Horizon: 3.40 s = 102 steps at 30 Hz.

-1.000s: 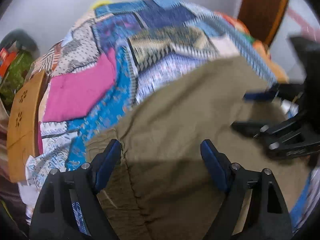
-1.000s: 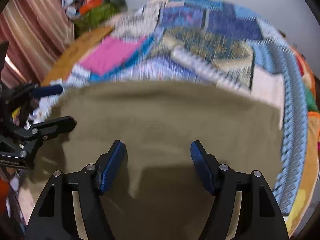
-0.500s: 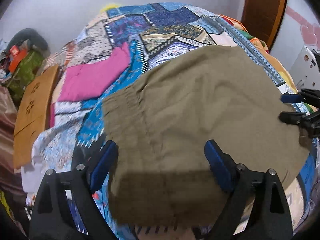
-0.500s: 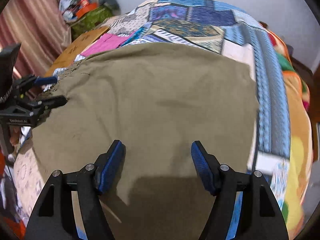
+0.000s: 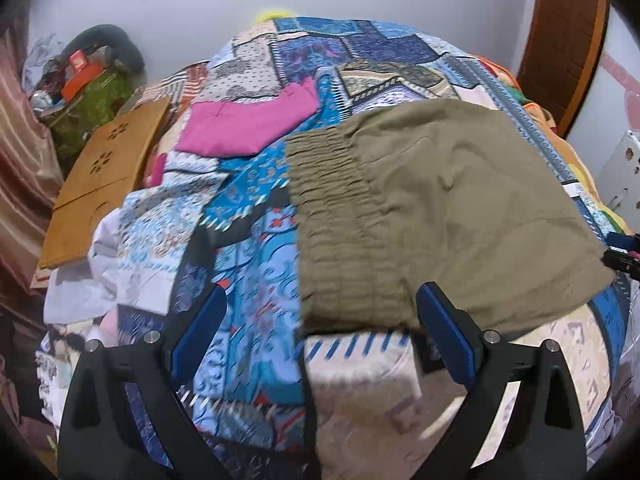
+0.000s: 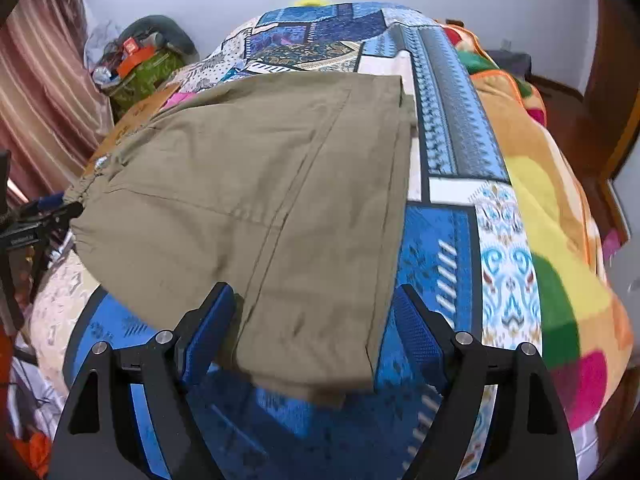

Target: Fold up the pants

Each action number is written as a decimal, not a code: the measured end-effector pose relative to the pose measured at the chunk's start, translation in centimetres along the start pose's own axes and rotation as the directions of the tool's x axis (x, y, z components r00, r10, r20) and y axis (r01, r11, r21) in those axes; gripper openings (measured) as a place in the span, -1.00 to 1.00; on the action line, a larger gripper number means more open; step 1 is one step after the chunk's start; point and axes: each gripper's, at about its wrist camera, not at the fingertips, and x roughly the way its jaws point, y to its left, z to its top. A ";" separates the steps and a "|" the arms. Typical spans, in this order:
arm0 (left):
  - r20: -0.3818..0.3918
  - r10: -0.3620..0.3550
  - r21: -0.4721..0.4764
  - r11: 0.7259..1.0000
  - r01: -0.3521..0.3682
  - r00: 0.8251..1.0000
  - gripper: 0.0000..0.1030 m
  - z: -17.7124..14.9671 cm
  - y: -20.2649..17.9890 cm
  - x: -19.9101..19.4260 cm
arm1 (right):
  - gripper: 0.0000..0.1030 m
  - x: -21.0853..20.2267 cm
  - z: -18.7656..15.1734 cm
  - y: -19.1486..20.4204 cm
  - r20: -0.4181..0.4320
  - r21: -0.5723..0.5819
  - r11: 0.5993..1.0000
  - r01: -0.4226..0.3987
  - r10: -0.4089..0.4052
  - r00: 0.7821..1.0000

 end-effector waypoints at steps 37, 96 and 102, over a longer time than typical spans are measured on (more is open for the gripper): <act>-0.062 -0.504 -0.398 0.804 0.441 0.862 0.98 0.9 0.2 4.2 | 0.56 5.2 3.7 10.8 0.045 -0.221 0.971 -0.087 0.100 0.994; 0.102 -0.298 0.220 0.937 0.271 0.949 -0.45 9.2 -18.0 -6.0 | 0.51 -3.2 -1.0 2.2 0.215 0.070 0.994 -0.081 0.064 0.974; -0.036 -0.338 0.224 0.914 0.337 0.940 -0.40 7.6 -20.3 -2.4 | 0.51 -4.0 -1.6 1.0 0.227 0.101 0.994 -0.051 0.027 0.974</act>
